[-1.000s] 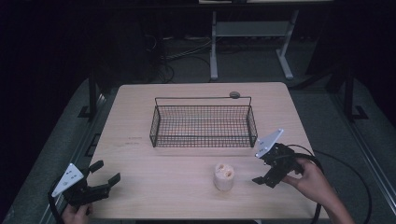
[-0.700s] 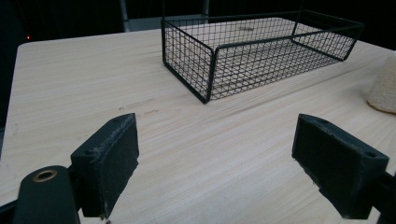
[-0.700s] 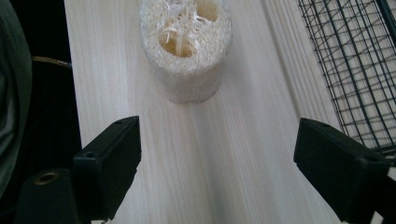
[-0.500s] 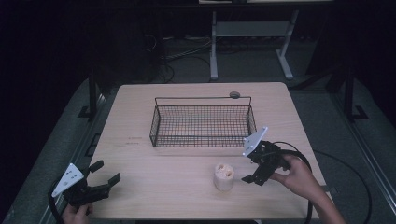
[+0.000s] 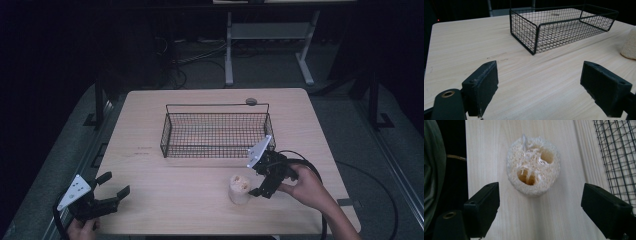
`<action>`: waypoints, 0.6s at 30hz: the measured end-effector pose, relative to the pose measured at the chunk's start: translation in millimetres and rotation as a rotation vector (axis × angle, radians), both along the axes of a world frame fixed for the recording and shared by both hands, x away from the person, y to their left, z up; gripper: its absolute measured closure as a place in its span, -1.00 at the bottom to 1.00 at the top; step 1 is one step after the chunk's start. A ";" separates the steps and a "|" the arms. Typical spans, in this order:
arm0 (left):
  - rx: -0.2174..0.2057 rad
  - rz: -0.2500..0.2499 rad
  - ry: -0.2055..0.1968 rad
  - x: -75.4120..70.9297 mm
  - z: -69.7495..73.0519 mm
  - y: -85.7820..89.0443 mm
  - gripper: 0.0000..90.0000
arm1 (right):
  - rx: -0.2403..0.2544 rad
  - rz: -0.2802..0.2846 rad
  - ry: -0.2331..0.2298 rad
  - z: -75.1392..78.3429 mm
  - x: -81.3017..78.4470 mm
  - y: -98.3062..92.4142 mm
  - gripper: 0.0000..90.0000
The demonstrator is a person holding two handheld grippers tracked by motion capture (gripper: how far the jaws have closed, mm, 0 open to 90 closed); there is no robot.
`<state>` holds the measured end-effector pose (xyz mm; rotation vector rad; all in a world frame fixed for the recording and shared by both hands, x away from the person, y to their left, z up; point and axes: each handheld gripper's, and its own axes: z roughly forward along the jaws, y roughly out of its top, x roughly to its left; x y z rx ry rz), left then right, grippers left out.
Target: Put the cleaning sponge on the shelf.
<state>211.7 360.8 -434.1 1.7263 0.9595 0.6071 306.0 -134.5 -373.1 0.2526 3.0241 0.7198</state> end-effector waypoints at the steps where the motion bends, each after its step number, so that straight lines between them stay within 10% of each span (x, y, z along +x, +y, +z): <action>1: -0.001 0.000 0.000 0.1 0.0 0.1 -0.69 | 0.001 0.003 -0.001 0.1 0.3 1.1 -0.67; 18: -0.003 -0.001 -0.003 -0.3 0.4 -0.2 -0.69 | -0.036 0.051 0.024 -3.9 3.8 25.4 -0.57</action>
